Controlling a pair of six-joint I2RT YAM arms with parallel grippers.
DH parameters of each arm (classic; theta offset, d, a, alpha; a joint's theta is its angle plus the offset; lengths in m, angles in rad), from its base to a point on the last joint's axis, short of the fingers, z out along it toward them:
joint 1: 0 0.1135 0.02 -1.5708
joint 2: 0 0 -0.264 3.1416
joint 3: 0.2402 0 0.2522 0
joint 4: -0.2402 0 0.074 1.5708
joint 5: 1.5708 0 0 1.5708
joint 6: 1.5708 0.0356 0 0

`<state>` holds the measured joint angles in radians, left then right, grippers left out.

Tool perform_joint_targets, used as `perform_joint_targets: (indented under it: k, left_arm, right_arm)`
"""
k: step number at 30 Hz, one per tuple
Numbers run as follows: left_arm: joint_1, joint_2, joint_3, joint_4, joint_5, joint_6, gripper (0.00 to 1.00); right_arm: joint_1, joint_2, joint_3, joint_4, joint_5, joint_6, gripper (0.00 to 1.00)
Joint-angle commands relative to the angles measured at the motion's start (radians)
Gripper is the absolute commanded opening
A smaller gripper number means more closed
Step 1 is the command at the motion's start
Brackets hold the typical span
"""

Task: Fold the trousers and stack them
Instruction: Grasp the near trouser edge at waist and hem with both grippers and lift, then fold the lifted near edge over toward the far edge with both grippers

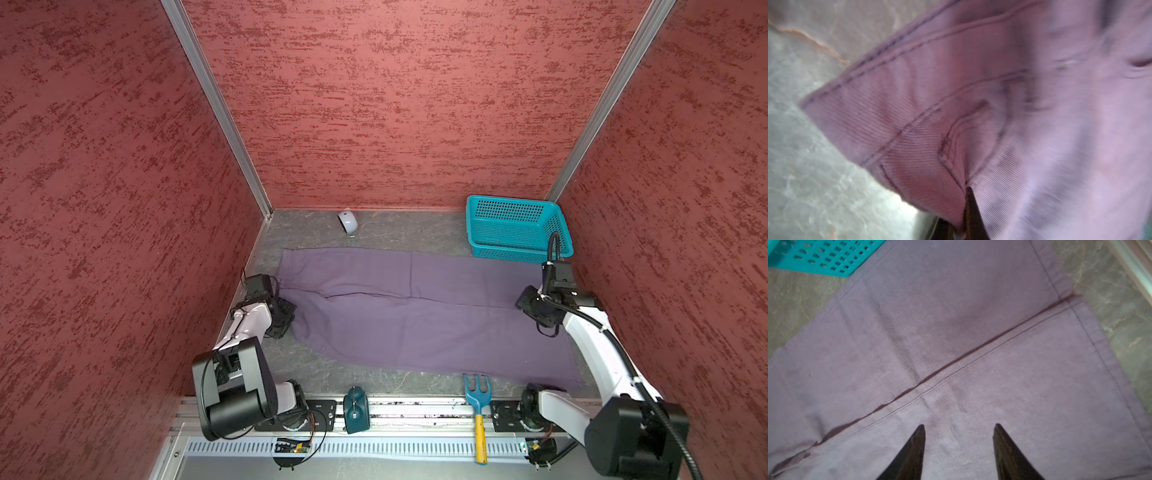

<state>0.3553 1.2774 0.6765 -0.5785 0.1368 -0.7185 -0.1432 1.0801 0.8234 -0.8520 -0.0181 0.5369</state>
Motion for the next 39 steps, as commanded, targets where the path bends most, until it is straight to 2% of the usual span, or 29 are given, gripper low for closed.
perform_joint_targets:
  k: [1, 3, 6, 8, 11, 15, 21, 27, 31, 34, 36, 37, 39]
  left_arm:
    - [-0.014, -0.084, 0.066, -0.030, 0.032, -0.014, 0.00]
    - [-0.016, -0.123, 0.081, -0.040, 0.029, -0.013, 0.00]
    - [-0.016, -0.161, 0.085, -0.040, 0.030, -0.006, 0.00]
    - [-0.034, -0.163, 0.089, -0.039, 0.015, -0.006, 0.00]
    - [-0.114, -0.133, 0.118, -0.053, -0.051, 0.002, 0.00]
    - [-0.165, -0.088, 0.138, -0.039, -0.059, 0.008, 0.00]
    - [-0.238, -0.083, 0.163, -0.067, -0.146, 0.027, 0.00]
    - [-0.248, -0.071, 0.150, -0.046, -0.130, 0.019, 0.00]
    - [-0.239, -0.051, 0.147, -0.035, -0.101, 0.016, 0.00]
    - [-0.222, -0.041, 0.145, -0.031, -0.077, 0.012, 0.00]
    - [-0.205, -0.036, 0.144, -0.029, -0.062, 0.010, 0.00]
    - [-0.198, -0.033, 0.143, -0.030, -0.055, 0.010, 0.00]
    - [-0.176, -0.029, 0.141, -0.027, -0.032, 0.004, 0.00]
  right_arm:
    - [-0.077, -0.042, -0.027, -0.069, -0.013, 0.094, 0.75]
    - [-0.154, -0.056, -0.058, -0.080, -0.050, 0.117, 0.88]
    - [-0.258, -0.090, -0.091, -0.106, -0.038, 0.160, 0.98]
    - [-0.309, -0.138, -0.099, -0.118, 0.025, 0.209, 0.99]
    - [-0.378, -0.180, -0.098, -0.146, 0.073, 0.278, 0.99]
    - [-0.512, -0.158, -0.126, -0.118, 0.035, 0.306, 0.99]
    - [-0.687, -0.084, -0.217, -0.010, -0.041, 0.298, 0.99]
    - [-0.784, -0.075, -0.288, 0.040, -0.037, 0.272, 0.99]
    - [-0.831, -0.064, -0.385, 0.137, -0.099, 0.288, 0.99]
    - [-0.845, -0.047, -0.454, 0.222, -0.158, 0.304, 0.91]
    - [-0.852, -0.037, -0.472, 0.251, -0.174, 0.304, 0.81]
    - [-0.856, -0.037, -0.473, 0.259, -0.178, 0.301, 0.72]
    - [-0.864, -0.045, -0.461, 0.253, -0.181, 0.295, 0.45]
